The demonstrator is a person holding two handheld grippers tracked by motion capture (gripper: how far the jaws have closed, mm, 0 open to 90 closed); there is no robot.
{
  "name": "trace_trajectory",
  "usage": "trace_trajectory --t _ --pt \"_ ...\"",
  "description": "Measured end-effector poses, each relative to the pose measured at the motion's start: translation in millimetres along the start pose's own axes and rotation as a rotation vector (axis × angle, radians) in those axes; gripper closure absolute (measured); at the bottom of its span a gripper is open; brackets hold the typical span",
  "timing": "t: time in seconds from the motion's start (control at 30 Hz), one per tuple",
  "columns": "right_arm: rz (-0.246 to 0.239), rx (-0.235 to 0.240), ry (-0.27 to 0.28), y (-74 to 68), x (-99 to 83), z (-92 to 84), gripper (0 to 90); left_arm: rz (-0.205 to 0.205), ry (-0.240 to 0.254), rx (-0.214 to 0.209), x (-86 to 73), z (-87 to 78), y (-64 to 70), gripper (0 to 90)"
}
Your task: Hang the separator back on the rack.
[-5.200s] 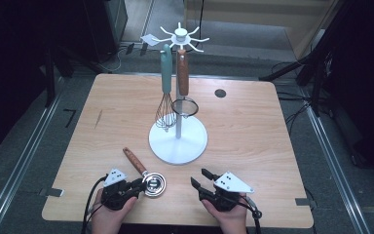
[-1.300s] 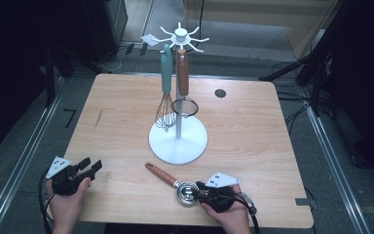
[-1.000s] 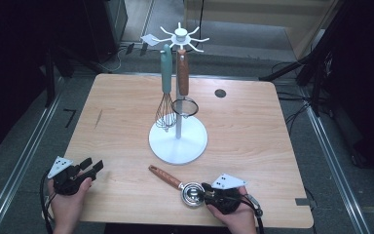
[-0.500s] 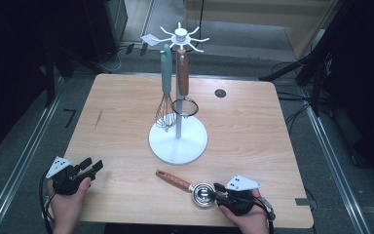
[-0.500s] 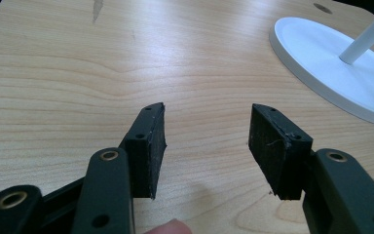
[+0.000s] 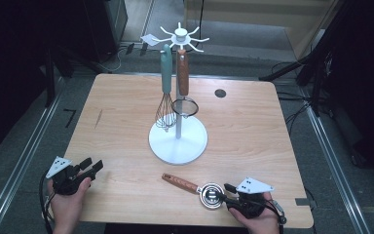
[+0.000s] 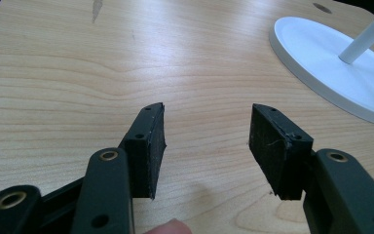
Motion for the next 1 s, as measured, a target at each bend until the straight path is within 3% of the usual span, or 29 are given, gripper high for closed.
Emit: trace_trajectory --t 0.1,0.23,0.37,0.4,0.47,0.53,0.63,1.0 --pt "-0.001 0.001 0.042 1.6 5.0 -5.2 54.8 -0.005 -0.001 -0.003 -0.1 0.2 -0.2 45.8" --pt "-0.018 0.012 0.052 3.3 10.4 -6.2 53.6 -0.005 -0.003 -0.002 -0.1 0.2 -0.2 44.8" --pt "-0.091 0.018 0.040 0.3 14.0 -2.0 54.5 -0.007 -0.004 -0.004 0.1 0.7 -0.1 44.4" --pt "-0.108 0.015 0.035 -1.1 15.3 -1.3 58.8 -0.006 -0.004 -0.005 0.1 0.9 0.0 44.2" --pt "-0.146 -0.007 0.021 -3.4 17.9 -0.9 62.0 -0.005 -0.004 -0.003 0.2 1.1 0.4 44.1" --pt "-0.172 -0.017 0.004 -7.0 20.8 -0.6 59.6 -0.002 -0.005 -0.003 0.3 1.0 0.6 43.9" --pt "-0.196 0.002 -0.059 -13.4 22.9 -0.2 53.0 -0.001 -0.003 -0.003 0.2 0.9 0.6 43.7" --pt "-0.261 0.032 -0.131 -24.1 33.5 -1.3 49.6 0.004 -0.007 -0.004 0.4 1.3 1.9 43.7"
Point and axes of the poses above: each handheld gripper's, and its own axes: z roughly forward along the jaws, x roughly out of its top, y roughly to its right, the point moved 4 cm from there along z, roughly forward along the jaws, and after that the axes turned 15 degrees about z, right-handed, at the moved point
